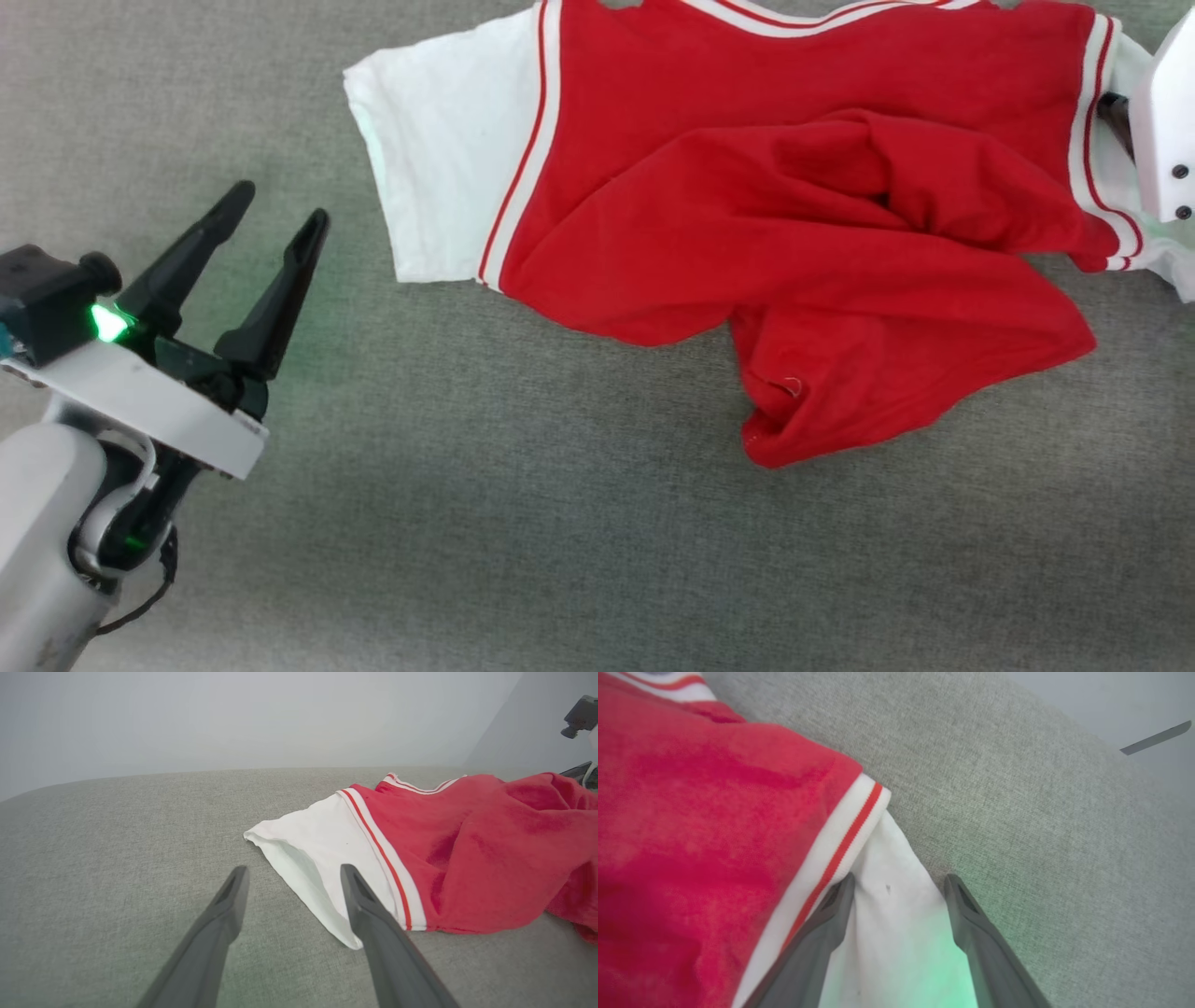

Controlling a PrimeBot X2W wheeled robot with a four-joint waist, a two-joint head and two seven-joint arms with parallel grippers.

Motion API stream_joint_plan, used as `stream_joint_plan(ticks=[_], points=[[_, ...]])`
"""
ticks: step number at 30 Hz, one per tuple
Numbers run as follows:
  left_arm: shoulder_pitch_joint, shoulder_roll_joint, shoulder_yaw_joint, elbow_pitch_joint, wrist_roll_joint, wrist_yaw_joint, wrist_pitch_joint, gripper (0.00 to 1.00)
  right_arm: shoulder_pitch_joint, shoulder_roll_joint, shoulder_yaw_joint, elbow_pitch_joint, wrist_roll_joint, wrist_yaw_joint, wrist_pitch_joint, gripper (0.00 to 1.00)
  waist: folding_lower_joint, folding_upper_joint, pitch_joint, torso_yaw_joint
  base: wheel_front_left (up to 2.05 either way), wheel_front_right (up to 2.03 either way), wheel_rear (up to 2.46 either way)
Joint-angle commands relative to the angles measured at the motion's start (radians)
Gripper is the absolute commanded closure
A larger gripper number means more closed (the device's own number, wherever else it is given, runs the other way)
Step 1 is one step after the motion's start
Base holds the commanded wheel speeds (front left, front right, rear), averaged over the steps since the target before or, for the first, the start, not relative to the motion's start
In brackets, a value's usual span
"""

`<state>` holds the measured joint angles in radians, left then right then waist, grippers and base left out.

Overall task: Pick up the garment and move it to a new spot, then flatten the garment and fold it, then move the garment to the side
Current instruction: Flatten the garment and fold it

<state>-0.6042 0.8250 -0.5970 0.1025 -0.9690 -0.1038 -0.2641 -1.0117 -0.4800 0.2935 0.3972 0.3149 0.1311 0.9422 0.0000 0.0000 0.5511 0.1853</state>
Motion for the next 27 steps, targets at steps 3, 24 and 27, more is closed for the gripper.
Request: stream_joint_plan(ticks=[3,24,27], points=[[0.018,0.013,0.006,-0.01,-0.008,-0.003,0.001,0.0,0.02,0.005,0.013,0.024,0.002,-0.001,-0.014,0.0,0.0,0.0,0.001,-0.011,0.0,0.0,0.0],[0.007,0.026,0.004,-0.039,-0.031,-0.008,0.016,0.0,-0.018,0.019,0.053,0.123,-0.043,0.002,-0.043,0.18,0.0,0.0,0.028,-0.009,0.0,0.0,0.0],[-0.028,0.044,-0.005,-0.049,-0.022,-0.013,0.042,0.0,-0.013,0.024,0.065,0.125,-0.032,0.003,-0.02,1.0,0.0,0.0,0.032,-0.014,0.0,0.0,0.0]])
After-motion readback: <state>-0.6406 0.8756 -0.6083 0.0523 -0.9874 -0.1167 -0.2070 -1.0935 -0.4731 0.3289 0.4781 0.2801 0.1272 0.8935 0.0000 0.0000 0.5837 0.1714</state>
